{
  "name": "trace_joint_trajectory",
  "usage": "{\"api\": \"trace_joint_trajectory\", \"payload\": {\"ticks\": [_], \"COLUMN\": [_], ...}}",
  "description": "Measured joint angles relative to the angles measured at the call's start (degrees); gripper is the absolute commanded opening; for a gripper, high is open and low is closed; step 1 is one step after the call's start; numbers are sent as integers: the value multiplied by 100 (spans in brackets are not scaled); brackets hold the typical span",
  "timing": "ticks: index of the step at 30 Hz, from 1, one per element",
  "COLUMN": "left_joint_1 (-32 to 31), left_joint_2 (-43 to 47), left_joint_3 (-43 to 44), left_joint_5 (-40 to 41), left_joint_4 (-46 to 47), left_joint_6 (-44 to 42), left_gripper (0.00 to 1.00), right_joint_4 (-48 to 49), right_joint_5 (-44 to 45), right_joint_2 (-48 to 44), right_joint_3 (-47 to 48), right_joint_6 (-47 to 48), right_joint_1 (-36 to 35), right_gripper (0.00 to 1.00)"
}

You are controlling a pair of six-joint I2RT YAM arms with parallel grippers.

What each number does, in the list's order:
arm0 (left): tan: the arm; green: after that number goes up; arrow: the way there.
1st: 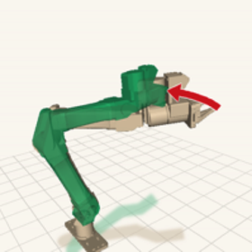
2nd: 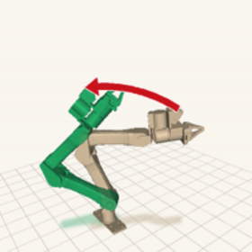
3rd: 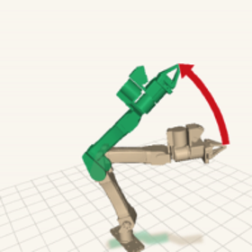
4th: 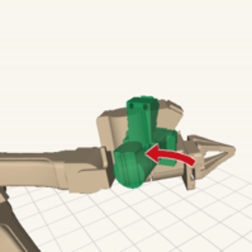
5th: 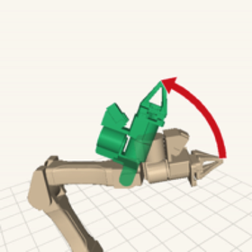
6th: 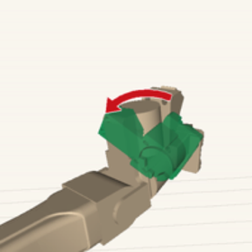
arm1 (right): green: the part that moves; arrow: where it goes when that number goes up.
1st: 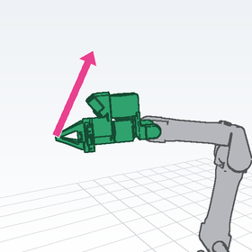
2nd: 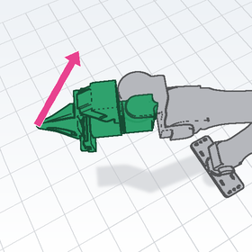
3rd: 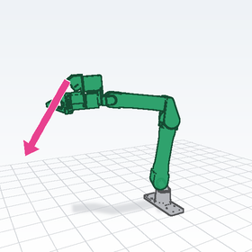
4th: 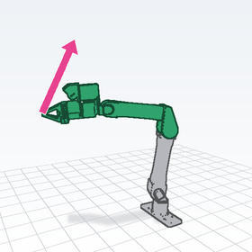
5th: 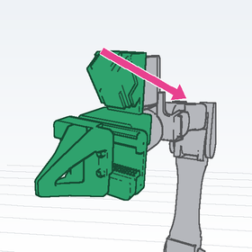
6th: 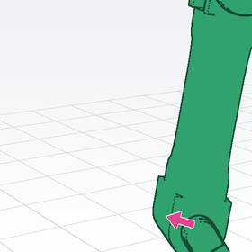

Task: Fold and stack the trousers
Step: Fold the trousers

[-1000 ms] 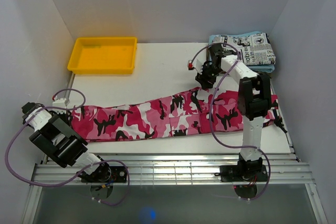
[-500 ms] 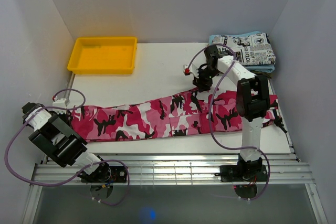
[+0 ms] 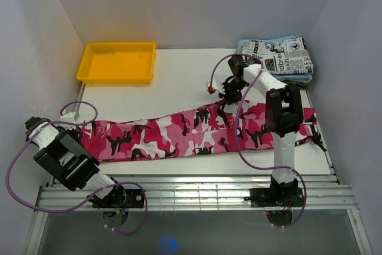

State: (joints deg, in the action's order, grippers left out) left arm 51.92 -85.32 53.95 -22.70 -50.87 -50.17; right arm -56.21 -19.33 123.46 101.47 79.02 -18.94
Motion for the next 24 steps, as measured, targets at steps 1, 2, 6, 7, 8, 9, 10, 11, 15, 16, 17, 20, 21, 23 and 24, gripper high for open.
{"api": "trace_joint_trajectory", "payload": {"ticks": [1, 2, 6, 7, 8, 9, 10, 11, 15, 16, 17, 20, 21, 23, 24], "left_joint_1": [0, 7, 114, 173, 236, 306, 380, 448, 629, 643, 647, 645, 645, 658, 680], "left_joint_2": [28, 63, 280, 341, 396, 435, 452, 452, 289, 197, 96, -173, -227, -240, -219], "left_joint_3": [0, 0, 0, 0, 0, -2, -11, -28, -186, -221, -256, -299, -299, -284, -234], "left_joint_5": [-4, -20, -66, -66, -66, -63, -66, -68, -63, -59, -61, -59, -63, -103, -199], "left_joint_4": [-11, -24, -111, -131, -144, -149, -146, -142, -136, -133, -116, -122, -138, -245, -367], "left_joint_6": [-13, -33, -129, -164, -210, -254, -297, -334, -431, -446, -468, -621, -656, -765, -807], "left_gripper": [0, 0, 0, 0, 0, 0, 0, 0, 0, 0, 0, 45, 50, 65, 68], "right_joint_4": [-9, -17, -55, -66, -76, -83, -87, -87, -90, -90, -85, -68, -70, -28, -9], "right_joint_5": [13, 13, 7, 4, 4, 4, 9, 11, 4, 7, 11, 50, 79, 138, 153], "right_joint_2": [0, 0, -44, -72, -98, -122, -142, -151, -153, -153, -149, -144, -136, -131, -131], "right_joint_3": [0, 0, 0, 0, 0, 0, 0, 0, -11, -13, -22, -111, -136, -223, -273], "right_joint_6": [17, 35, 81, 92, 96, 105, 109, 114, 114, 116, 114, 116, 118, 118, 120], "right_joint_1": [0, 2, 55, 87, 129, 175, 229, 284, 426, 435, 435, 431, 428, 428, 428], "right_gripper": [8, 8, 8, 8, 8, 8, 8, 8, 8, 8, 8, 8, 8, 8, 8]}}
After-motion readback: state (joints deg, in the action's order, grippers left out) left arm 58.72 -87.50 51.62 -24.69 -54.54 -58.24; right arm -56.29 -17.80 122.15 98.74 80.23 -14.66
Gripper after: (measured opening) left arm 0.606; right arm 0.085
